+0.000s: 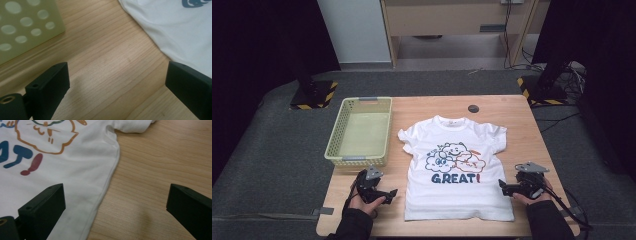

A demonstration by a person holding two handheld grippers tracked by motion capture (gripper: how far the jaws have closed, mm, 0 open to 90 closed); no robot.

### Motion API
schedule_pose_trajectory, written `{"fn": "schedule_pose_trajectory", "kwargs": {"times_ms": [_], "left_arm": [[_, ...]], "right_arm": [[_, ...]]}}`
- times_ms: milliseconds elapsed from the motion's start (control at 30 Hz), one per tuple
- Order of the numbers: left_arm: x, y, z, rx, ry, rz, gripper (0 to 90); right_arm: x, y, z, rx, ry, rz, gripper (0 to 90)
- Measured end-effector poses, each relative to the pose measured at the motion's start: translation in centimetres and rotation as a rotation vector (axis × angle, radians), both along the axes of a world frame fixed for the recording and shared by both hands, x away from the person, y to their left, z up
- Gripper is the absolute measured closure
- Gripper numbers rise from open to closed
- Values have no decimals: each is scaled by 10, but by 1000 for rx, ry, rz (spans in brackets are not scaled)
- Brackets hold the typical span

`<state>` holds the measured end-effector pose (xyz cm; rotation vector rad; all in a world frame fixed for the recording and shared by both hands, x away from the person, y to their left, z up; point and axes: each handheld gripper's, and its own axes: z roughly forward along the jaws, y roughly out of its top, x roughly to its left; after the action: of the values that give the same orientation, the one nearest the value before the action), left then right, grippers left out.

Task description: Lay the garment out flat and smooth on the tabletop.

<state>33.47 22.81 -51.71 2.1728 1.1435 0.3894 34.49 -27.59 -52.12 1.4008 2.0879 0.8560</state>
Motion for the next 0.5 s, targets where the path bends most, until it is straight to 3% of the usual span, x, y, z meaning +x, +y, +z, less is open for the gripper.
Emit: {"fn": "schedule_pose_trajectory", "kwargs": {"times_ms": [267,500], "left_arm": [[1,13,-4,56,-12,29,54],[3,23,-7,55,-21,51,54]], "right_arm": [[1,-16,-5,15,-8,-24,31],[2,-25,-8,11,-19,-24,36]]}}
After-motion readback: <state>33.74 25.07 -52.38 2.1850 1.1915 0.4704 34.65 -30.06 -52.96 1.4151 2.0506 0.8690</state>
